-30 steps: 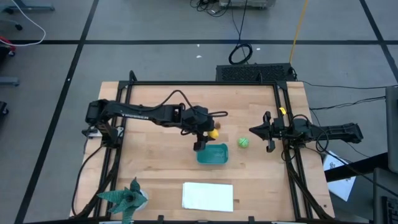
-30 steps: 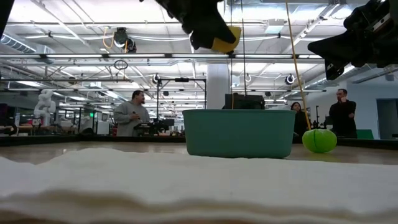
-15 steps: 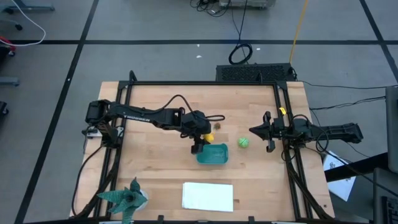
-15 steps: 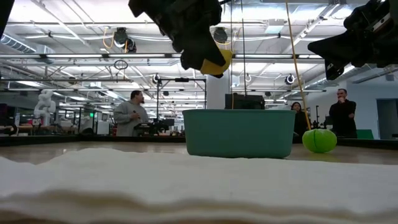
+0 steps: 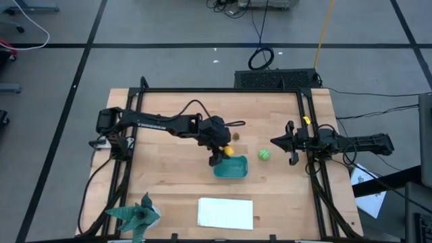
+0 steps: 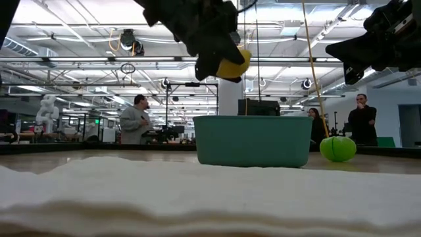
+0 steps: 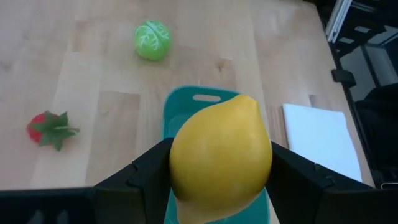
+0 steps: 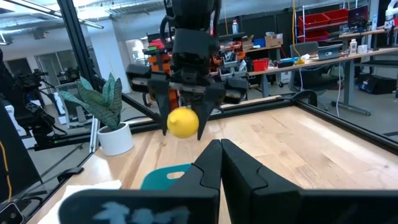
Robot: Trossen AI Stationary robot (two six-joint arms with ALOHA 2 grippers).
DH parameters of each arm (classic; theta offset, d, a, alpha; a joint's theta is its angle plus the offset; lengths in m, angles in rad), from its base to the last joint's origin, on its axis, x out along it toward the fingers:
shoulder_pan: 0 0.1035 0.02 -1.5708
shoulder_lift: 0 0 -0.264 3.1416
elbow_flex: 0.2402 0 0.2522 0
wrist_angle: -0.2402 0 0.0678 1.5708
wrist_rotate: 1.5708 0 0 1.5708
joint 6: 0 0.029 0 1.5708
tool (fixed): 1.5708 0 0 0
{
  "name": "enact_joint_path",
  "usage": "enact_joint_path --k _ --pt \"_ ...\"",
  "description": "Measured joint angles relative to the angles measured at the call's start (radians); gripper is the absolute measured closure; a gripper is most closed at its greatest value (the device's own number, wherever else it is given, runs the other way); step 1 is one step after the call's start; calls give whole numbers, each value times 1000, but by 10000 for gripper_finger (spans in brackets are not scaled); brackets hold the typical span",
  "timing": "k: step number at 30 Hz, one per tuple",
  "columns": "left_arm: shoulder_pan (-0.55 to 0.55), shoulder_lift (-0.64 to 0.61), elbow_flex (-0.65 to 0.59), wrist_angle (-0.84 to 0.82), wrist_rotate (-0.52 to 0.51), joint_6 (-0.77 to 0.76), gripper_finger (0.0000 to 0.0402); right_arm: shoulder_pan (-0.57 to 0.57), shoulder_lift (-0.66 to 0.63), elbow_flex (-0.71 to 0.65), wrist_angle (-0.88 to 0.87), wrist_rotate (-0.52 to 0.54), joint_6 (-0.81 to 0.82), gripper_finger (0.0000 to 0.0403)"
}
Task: Pick and placing Produce into tupperware
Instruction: Put the yellow lemon into the green bin
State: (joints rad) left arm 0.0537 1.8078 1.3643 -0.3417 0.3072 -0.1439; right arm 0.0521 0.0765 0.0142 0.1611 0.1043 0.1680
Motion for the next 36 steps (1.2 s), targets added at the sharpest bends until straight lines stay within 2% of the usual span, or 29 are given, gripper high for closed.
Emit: enact_joint_path --k 5,11,14,18,24,31,36 --pt "13 80 59 -12 64 37 183 0 0 0 3 0 2 403" --pt "22 99 101 -63 72 94 183 0 1 0 4 0 2 403" --pt "28 99 102 -108 133 181 183 0 1 0 4 0 1 403" --pt "34 99 102 -224 165 290 183 0 1 0 5 0 0 403" --pt "37 101 118 -320 125 366 183 0 1 0 9 2 -4 403" --pt "37 107 238 -366 106 423 183 0 1 0 23 3 -4 403" --pt "38 107 279 -363 102 462 183 0 2 0 22 3 -4 403"
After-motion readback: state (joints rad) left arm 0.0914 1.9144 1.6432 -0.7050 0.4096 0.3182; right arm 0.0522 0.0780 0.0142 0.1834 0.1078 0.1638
